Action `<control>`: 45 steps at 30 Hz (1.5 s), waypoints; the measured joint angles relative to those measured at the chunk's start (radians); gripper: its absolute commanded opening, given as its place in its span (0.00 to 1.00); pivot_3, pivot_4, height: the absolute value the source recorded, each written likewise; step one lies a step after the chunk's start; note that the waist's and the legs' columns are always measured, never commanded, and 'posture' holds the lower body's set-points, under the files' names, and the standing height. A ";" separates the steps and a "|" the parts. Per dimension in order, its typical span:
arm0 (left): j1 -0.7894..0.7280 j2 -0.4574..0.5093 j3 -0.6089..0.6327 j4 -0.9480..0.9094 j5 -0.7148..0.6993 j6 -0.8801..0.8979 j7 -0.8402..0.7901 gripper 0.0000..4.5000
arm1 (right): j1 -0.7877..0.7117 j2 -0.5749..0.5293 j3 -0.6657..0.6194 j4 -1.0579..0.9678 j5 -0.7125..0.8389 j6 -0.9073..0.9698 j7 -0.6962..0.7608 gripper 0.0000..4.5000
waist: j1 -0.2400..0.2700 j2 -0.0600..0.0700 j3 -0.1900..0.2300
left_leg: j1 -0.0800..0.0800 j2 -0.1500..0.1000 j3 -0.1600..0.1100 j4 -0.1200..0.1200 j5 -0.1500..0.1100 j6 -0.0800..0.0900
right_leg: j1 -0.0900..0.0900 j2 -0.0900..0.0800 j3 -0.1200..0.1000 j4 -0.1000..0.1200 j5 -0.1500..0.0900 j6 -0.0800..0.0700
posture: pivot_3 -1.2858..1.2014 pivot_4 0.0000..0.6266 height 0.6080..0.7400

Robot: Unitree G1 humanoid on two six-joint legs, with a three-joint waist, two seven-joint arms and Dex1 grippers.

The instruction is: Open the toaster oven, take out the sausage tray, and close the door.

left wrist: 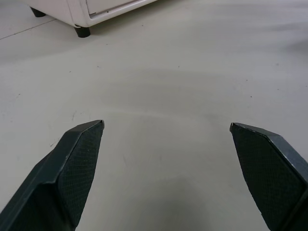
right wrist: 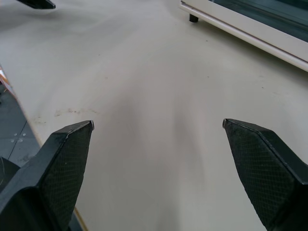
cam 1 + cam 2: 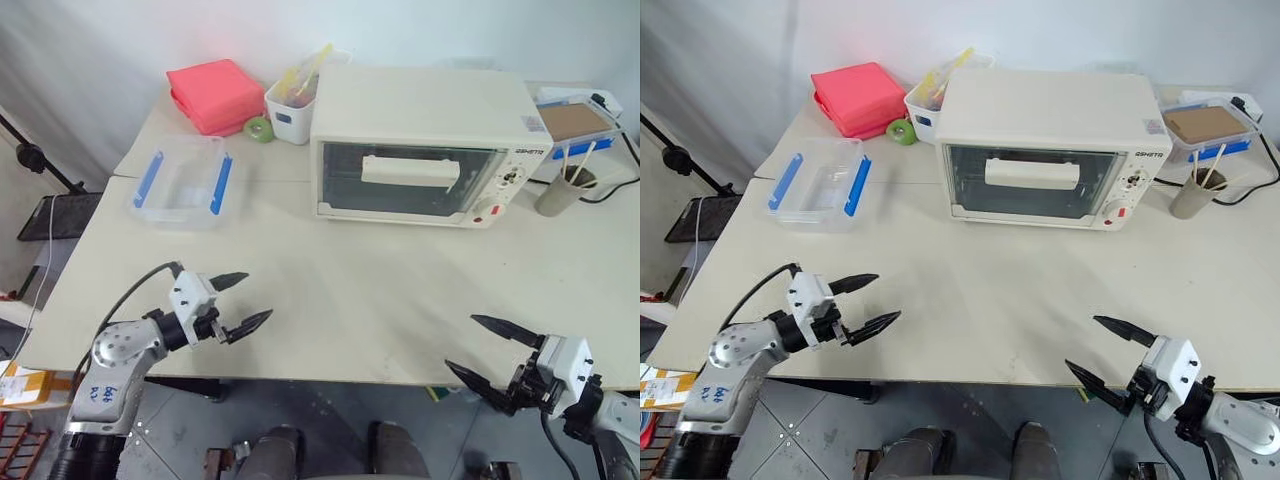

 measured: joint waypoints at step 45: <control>-0.196 -0.004 0.108 -0.037 -0.364 0.349 -0.065 0.99 | -0.753 -0.001 0.089 0.174 0.179 0.439 -0.069 1.00 | -0.027 0.000 0.001 | -0.004 0.003 -0.001 0.003 -0.001 0.001 | -0.004 -0.001 -0.002 0.006 0.000 -0.001 | 0.52 0.24 1.00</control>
